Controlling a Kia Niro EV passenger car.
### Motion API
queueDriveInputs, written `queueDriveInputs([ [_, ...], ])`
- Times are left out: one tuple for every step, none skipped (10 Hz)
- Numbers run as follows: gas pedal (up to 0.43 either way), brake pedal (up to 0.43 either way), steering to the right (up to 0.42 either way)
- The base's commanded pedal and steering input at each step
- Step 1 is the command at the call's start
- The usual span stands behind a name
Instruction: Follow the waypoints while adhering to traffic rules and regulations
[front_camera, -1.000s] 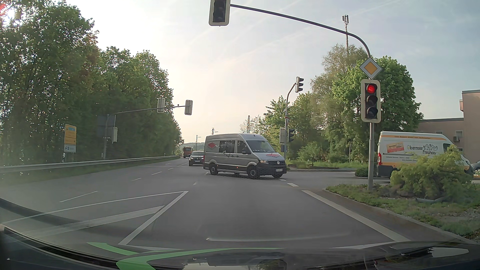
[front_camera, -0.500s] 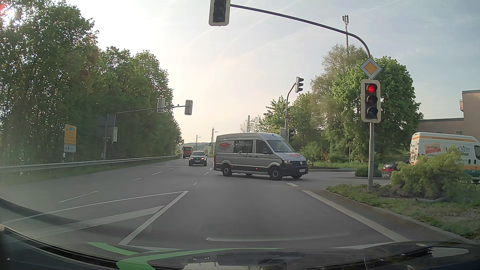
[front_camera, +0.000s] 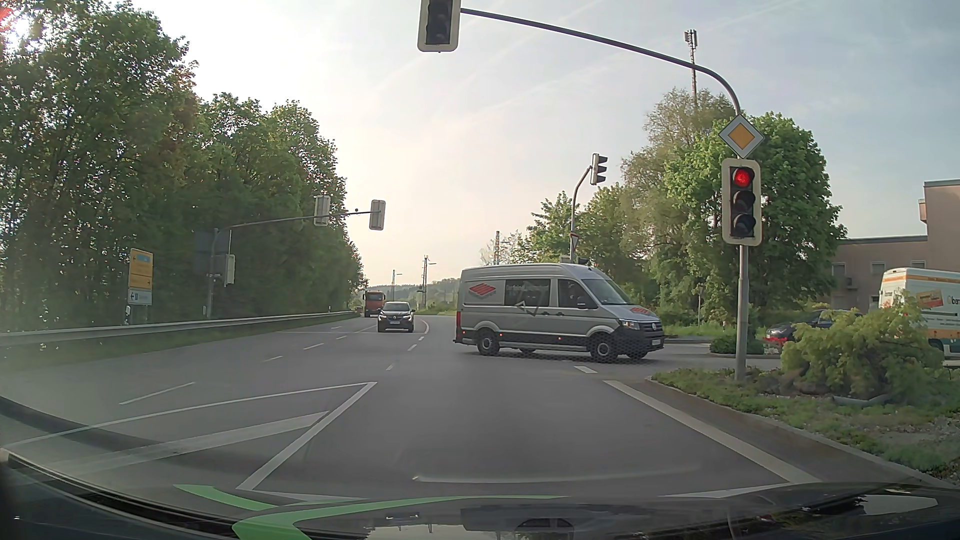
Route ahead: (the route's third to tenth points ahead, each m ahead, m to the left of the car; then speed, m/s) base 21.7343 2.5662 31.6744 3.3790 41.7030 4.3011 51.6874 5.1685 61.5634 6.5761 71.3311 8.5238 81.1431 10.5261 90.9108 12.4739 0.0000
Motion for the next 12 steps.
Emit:
queueDriveInputs([
  [0.0, 0.256, 0.003],
  [0.0, 0.256, 0.003],
  [0.0, 0.256, 0.003],
  [0.0, 0.256, 0.002],
  [0.0, 0.256, 0.003],
  [0.0, 0.256, 0.003],
  [0.0, 0.256, 0.003],
  [0.0, 0.256, 0.003],
  [0.0, 0.256, 0.003],
  [0.0, 0.256, 0.003],
  [0.0, 0.256, 0.003],
  [0.0, 0.256, 0.003],
])
